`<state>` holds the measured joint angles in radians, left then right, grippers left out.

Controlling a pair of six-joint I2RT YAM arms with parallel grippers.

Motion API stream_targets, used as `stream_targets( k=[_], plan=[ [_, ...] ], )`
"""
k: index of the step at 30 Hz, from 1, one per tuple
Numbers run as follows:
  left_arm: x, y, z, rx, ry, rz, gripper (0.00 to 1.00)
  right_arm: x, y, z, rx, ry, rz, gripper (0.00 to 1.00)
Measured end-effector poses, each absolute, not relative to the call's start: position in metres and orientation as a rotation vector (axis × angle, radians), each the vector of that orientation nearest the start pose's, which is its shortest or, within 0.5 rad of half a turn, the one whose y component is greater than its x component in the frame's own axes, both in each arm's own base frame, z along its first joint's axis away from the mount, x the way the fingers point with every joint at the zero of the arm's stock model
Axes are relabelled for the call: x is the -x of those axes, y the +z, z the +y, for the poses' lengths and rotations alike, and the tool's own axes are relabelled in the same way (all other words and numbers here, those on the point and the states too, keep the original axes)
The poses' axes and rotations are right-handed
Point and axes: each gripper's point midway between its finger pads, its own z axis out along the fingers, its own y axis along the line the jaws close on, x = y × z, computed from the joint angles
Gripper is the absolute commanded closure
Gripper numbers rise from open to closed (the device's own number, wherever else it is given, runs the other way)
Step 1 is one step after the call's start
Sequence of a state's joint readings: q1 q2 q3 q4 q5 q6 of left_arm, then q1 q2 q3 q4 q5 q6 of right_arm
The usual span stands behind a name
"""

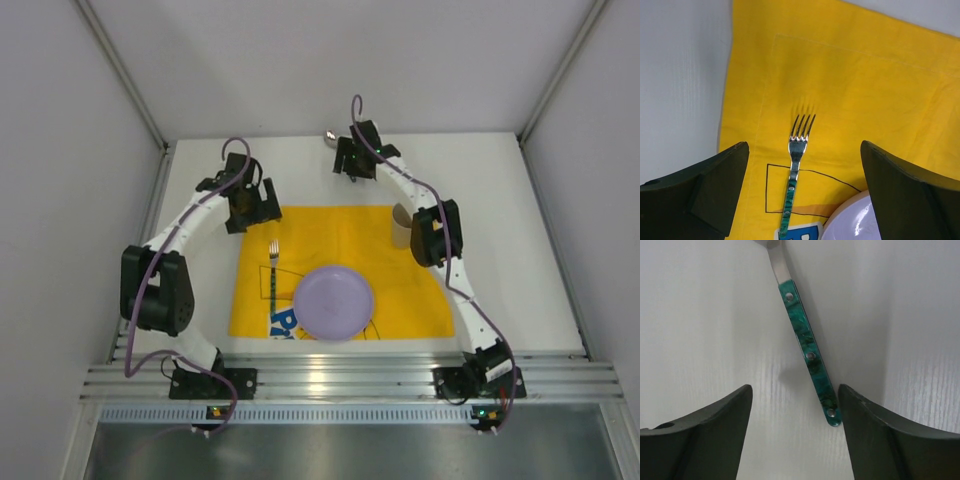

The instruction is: Set the dinner table for one person

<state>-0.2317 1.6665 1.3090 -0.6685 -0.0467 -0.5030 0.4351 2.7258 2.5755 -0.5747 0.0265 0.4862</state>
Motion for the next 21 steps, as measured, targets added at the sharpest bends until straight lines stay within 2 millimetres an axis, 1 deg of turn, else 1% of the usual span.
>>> stream_targets(
  k=[4,5,7,8,9,10,11,14,17,21],
  plan=[
    [-0.386,0.119,-0.098,0.384,-0.198,2.575,0.02,-0.6,0.046,0.297,-0.085,0.466,2.371,0.44],
    [-0.388,0.12,-0.096,0.389,-0.197,2.571,0.02,-0.599,0.046,0.298,-0.084,0.468,2.376,0.49],
    [-0.39,0.122,-0.092,0.402,-0.19,2.565,0.02,-0.597,0.044,0.297,-0.079,0.467,2.389,0.52],
    [-0.39,0.122,-0.09,0.406,-0.185,2.567,0.01,-0.595,0.043,0.297,-0.079,0.466,2.395,0.59],
    [-0.391,0.122,-0.087,0.413,-0.178,2.567,0.02,-0.595,0.043,0.296,-0.072,0.462,2.398,0.63],
    [-0.392,0.122,-0.085,0.419,-0.17,2.568,0.01,-0.593,0.041,0.295,-0.066,0.457,2.406,0.76],
    [-0.393,0.122,-0.081,0.428,-0.158,2.57,0.01,-0.592,0.041,0.295,-0.061,0.454,2.412,0.82],
    [-0.394,0.121,-0.076,0.444,-0.149,2.571,0.01,-0.591,0.037,0.287,-0.037,0.416,2.427,0.93],
    [-0.395,0.12,-0.073,0.453,-0.144,2.576,0.01,-0.591,0.037,0.282,-0.018,0.386,2.429,1.0],
    [-0.399,0.117,-0.074,0.451,-0.15,2.584,0.02,-0.592,0.037,0.272,-0.003,0.329,2.431,1.0]
  ],
)
